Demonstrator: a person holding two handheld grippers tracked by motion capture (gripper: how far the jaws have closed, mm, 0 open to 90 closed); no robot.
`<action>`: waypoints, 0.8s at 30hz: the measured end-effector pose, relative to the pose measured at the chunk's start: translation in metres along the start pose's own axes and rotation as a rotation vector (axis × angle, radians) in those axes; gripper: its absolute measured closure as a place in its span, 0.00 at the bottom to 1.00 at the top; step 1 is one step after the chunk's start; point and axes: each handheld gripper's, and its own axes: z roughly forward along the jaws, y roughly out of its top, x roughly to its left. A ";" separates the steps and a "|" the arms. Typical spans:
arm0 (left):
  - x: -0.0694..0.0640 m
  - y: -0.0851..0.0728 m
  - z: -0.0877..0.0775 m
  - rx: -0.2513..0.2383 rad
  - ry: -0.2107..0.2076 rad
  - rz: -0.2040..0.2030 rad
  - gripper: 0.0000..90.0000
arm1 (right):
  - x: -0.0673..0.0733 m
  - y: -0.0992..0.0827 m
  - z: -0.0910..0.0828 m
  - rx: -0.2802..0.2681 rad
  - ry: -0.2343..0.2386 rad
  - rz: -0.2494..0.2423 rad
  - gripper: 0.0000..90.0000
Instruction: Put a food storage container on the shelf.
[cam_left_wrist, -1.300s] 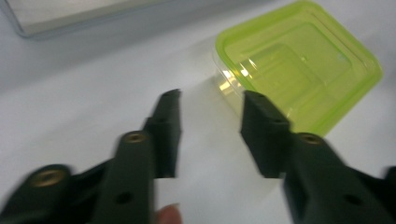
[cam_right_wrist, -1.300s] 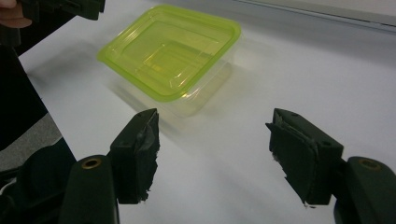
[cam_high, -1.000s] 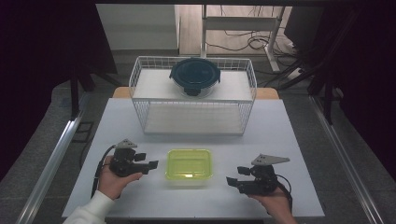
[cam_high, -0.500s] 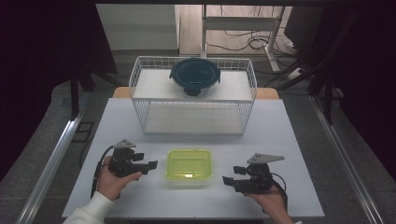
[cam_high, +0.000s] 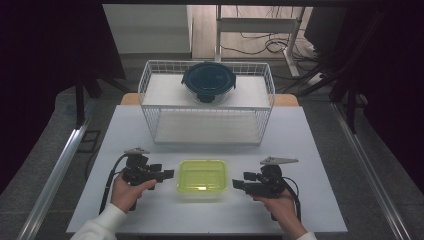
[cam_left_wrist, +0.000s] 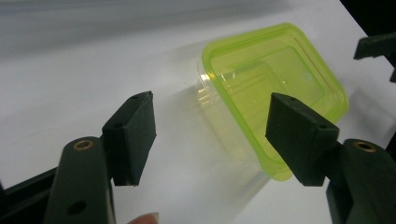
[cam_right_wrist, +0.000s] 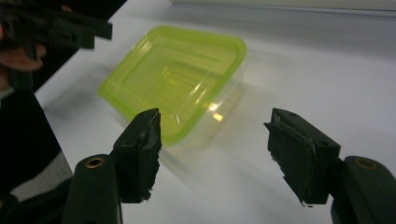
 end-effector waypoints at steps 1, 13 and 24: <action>0.000 0.000 0.002 0.006 -0.004 -0.003 0.37 | 0.000 0.002 0.003 -0.002 0.003 0.008 0.39; 0.007 0.005 0.030 0.043 -0.137 -0.112 0.41 | -0.009 0.019 0.035 0.047 0.030 0.101 0.43; 0.008 0.003 0.038 0.073 -0.201 -0.137 0.49 | -0.019 0.017 0.054 0.099 0.068 0.186 0.55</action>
